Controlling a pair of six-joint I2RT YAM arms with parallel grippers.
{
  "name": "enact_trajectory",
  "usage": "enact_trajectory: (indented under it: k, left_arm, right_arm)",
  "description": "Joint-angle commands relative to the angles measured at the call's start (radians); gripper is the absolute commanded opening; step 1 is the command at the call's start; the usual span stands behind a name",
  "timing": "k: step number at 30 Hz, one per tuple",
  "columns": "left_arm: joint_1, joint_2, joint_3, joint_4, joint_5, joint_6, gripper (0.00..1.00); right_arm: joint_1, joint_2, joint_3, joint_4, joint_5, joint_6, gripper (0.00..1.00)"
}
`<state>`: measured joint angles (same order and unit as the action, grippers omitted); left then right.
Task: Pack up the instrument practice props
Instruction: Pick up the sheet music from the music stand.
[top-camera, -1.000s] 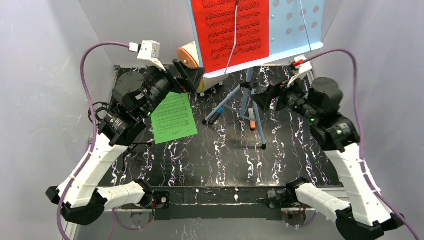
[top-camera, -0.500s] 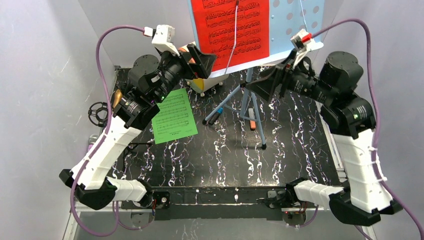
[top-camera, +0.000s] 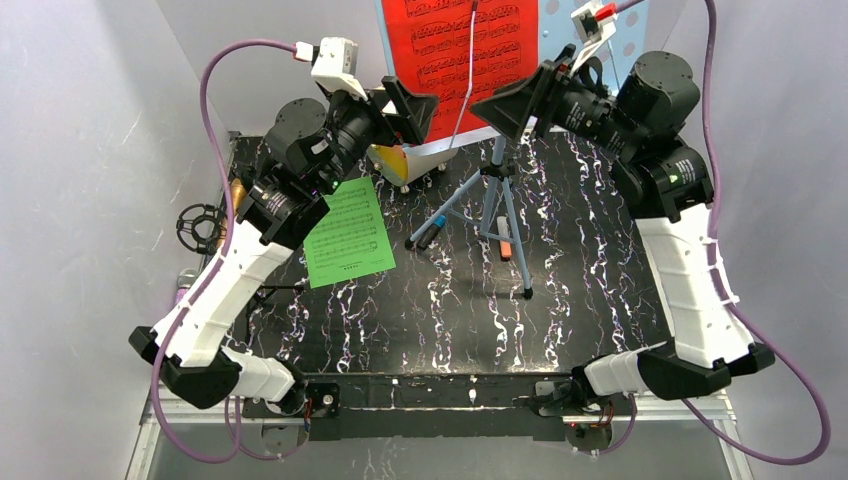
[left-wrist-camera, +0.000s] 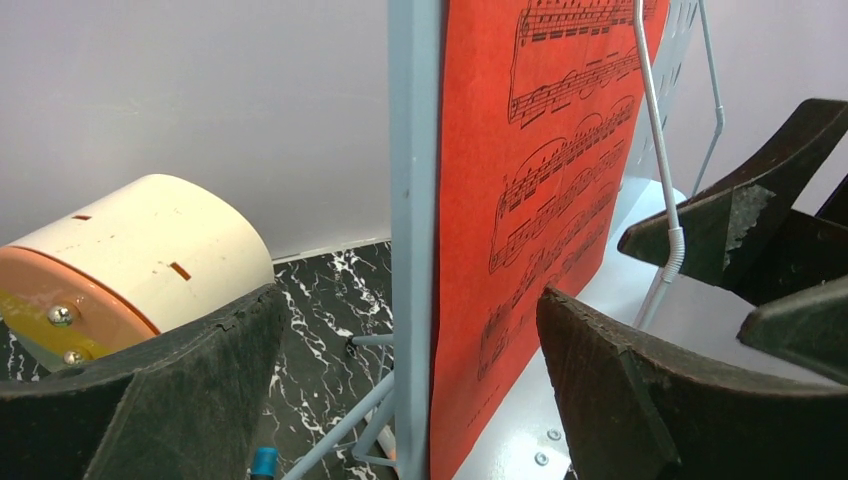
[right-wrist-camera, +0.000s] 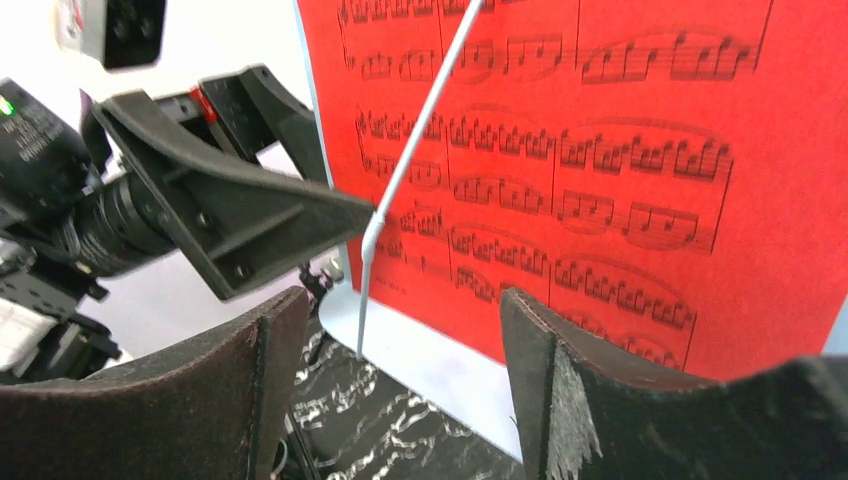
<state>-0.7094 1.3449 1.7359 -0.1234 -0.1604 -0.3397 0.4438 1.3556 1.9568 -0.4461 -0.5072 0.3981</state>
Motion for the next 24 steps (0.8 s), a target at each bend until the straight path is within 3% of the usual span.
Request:
enact_trajectory:
  k: [1,9,24]
  left_arm:
    - [0.004,0.014,0.050,0.036,0.001,0.016,0.94]
    - [0.004,0.033,0.062,0.044,-0.014,0.024,0.93]
    - [0.005,0.068,0.085,0.084,-0.028,0.035,0.92]
  right_arm:
    - [0.025,0.030,0.082,0.126,0.047,0.062,0.76]
    - [0.082,0.079,0.094,0.166,0.130,0.070,0.65]
    - [0.108,0.104,0.109,0.196,0.205,0.080,0.38]
